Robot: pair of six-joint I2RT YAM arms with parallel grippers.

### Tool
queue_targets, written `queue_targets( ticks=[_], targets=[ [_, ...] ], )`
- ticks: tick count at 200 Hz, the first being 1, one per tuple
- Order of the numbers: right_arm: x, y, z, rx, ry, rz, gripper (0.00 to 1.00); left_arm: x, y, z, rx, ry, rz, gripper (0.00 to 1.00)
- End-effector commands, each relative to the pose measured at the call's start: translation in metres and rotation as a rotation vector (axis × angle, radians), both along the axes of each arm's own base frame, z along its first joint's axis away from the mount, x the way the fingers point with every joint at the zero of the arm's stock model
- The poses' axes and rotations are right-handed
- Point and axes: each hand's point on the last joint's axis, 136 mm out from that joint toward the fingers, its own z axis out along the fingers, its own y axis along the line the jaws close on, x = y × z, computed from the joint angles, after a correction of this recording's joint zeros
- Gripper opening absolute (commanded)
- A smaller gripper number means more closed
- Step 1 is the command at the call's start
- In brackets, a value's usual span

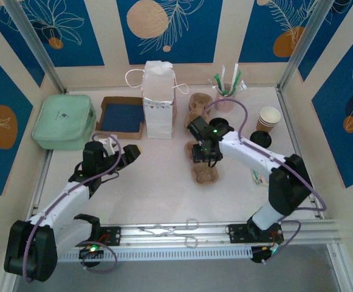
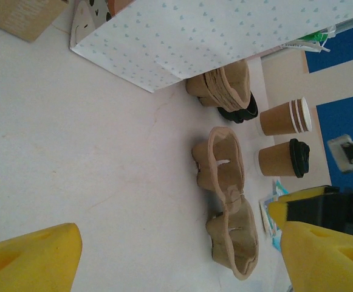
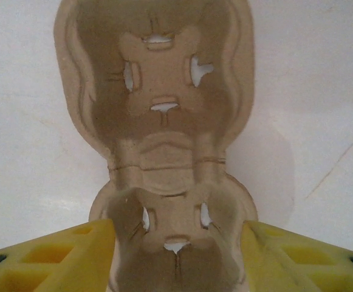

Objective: Pack the takeout coffee

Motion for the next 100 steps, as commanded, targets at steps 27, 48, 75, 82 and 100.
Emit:
queue_targets(
  ticks=[27,48,75,82,100],
  targets=[
    [0.006,0.005,-0.017,-0.069,0.054,0.026,0.58,0.001,0.003,0.004,-0.002,-0.011,0.000,0.85],
    [0.007,0.008,-0.025,-0.074,0.068,0.030,0.57,0.001,0.003,0.003,0.000,-0.010,0.000,0.85],
    [0.008,0.010,-0.033,-0.083,0.086,0.034,0.56,0.002,0.002,0.001,0.001,-0.007,-0.002,0.85],
    [0.008,0.010,-0.035,-0.085,0.093,0.032,0.55,0.002,0.002,0.001,0.001,-0.007,-0.001,0.85],
    [0.009,0.011,-0.037,-0.082,0.094,0.033,0.55,0.003,0.002,0.000,0.001,-0.006,0.000,0.85]
  ],
)
